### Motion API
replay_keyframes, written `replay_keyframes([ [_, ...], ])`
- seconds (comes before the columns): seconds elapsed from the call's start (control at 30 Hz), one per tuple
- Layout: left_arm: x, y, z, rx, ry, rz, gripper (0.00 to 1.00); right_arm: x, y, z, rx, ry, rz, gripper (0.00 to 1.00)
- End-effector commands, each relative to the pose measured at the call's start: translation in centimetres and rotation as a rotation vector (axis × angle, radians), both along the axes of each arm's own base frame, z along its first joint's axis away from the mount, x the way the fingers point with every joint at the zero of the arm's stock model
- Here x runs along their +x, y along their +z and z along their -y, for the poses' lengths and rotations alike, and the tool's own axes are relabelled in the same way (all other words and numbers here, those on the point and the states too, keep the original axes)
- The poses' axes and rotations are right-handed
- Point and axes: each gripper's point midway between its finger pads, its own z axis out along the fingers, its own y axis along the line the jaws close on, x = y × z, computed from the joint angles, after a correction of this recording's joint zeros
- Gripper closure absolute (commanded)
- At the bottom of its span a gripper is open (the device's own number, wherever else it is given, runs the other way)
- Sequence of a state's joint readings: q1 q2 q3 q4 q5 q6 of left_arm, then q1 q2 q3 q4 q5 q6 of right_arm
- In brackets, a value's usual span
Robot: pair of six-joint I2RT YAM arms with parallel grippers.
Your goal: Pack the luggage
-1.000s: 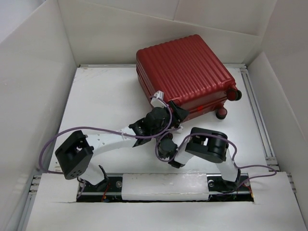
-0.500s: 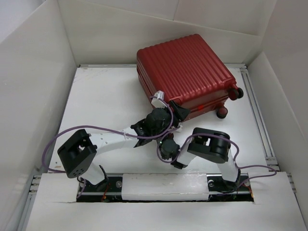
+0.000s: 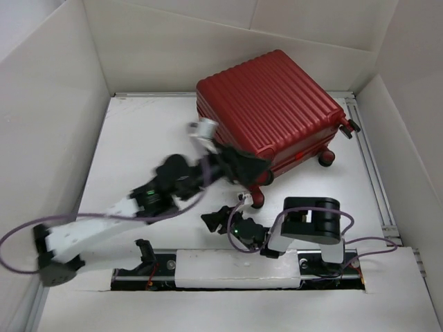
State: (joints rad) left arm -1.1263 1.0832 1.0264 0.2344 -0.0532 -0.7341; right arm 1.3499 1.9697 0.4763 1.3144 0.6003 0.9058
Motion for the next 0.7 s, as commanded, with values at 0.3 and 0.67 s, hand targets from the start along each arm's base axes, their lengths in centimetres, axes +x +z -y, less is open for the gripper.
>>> replay_keyframes([
  [0.3, 0.3, -3.1, -18.0, 0.012, 0.446, 0.024, 0.26, -3.9, 12.6, -3.5, -0.037, 0.074, 0.069, 0.26],
  [0.67, -1.6, -14.6, -11.8, 0.129, 0.201, -0.097, 0.62, -1.9, 21.9, 9.3, -0.289, -0.166, 0.081, 0.91],
])
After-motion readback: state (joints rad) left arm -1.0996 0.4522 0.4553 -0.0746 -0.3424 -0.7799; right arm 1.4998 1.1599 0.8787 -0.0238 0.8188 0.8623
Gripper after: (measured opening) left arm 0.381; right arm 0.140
